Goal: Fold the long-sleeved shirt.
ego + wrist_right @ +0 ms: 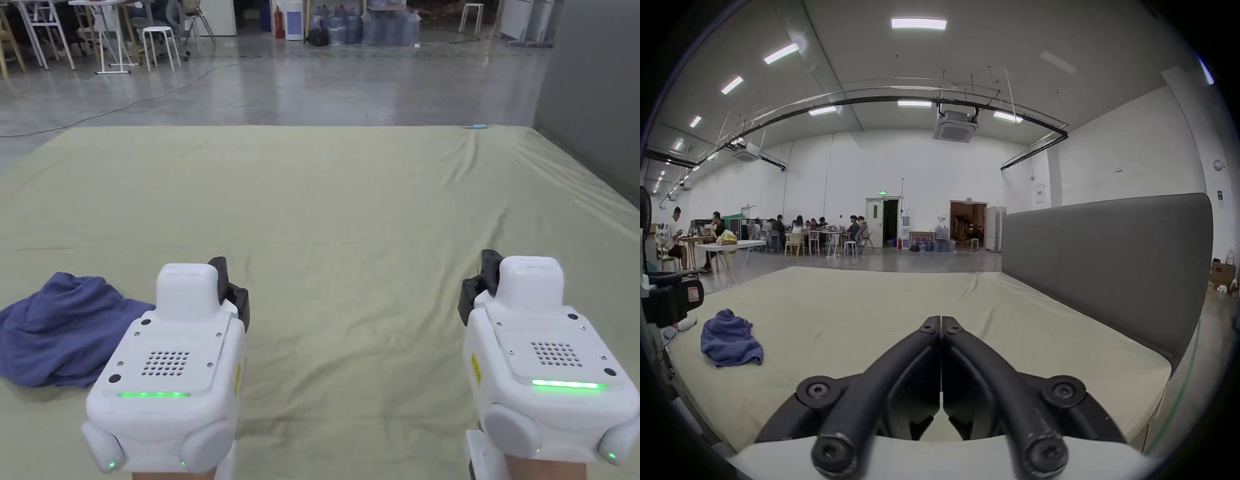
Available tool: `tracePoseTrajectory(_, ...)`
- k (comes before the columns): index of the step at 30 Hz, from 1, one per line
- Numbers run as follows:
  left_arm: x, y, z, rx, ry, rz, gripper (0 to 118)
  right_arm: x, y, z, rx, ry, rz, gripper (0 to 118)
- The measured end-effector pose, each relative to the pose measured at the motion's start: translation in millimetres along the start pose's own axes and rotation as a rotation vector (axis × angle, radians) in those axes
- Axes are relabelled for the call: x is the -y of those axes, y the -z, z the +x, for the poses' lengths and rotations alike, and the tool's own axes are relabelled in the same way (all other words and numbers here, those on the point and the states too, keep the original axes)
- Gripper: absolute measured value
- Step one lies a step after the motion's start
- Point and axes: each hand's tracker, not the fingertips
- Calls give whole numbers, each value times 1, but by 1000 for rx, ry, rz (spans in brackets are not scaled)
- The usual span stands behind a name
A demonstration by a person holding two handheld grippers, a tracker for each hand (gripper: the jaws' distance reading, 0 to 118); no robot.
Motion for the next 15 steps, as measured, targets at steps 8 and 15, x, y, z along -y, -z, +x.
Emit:
tracePoseTrajectory(8,-12,-30,-81,-244,0,-6,0,-13,13,-93,-243,15,26,0)
tracePoseTrajectory(15,-12,-75,-152,-508,17,-38,0,-15,-3,-195,-558,50,26,0)
